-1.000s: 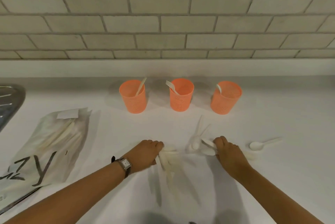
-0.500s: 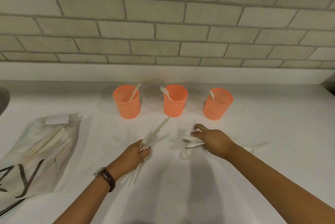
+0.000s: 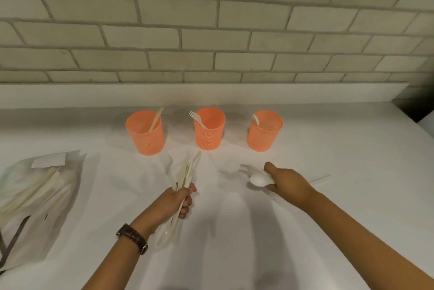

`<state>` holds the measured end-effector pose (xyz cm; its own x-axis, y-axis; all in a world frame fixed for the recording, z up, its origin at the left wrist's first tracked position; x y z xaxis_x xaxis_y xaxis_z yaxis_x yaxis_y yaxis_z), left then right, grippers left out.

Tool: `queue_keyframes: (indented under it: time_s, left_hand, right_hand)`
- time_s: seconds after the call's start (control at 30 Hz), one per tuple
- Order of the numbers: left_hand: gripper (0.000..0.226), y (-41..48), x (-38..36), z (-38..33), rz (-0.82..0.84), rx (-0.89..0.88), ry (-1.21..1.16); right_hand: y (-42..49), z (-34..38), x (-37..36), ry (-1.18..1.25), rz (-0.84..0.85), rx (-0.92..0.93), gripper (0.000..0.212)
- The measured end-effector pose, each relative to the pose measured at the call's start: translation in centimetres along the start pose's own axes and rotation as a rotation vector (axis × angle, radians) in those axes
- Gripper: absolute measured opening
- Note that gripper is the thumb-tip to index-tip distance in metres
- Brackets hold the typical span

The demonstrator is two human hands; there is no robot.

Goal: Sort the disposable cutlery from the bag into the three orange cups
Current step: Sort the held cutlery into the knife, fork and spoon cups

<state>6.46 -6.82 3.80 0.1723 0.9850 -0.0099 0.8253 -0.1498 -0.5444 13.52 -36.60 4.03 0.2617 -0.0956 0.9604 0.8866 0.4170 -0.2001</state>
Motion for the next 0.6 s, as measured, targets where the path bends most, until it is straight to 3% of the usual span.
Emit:
queue_keyframes:
  time_s: [0.1, 0.2, 0.33, 0.47, 0.6]
  left_hand:
    - [0.013, 0.3, -1.2, -0.4, 0.042, -0.008, 0.028]
    - [0.013, 0.3, -1.8, -0.5, 0.067, -0.010, 0.043]
    - [0.015, -0.1, -2.3, -0.4, 0.090, -0.031, 0.093]
    - [0.016, -0.7, -2.0, -0.5, 0.076, -0.077, 0.052]
    - [0.021, -1.5, -0.8, -0.5, 0.031, -0.084, -0.009]
  right_hand:
    - [-2.5, -4.4, 1.5, 0.084, 0.002, -0.183, 0.019]
    - [-3.9, -8.5, 2.0, 0.086, -0.018, -0.323, 0.026]
    - [-4.3, -11.3, 0.4, -0.048, 0.126, -0.303, 0.047]
    - [-3.8, -12.0, -0.9, -0.113, 0.123, -0.237, 0.025]
    - [-3.5, -11.6, -1.5, -0.260, 0.126, -0.197, 0.024]
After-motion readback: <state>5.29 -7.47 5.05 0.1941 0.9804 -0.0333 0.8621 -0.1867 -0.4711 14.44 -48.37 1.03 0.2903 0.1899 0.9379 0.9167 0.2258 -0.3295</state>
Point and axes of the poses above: each hand's wrist, its own y-axis towards the middle knuckle, its own x-axis out of the back of the hand, z = x × y, the point moved 1 cm from there along y, towards the middle knuckle, and after that the axes turned 3 degrees about z, right-handed, at the moved point
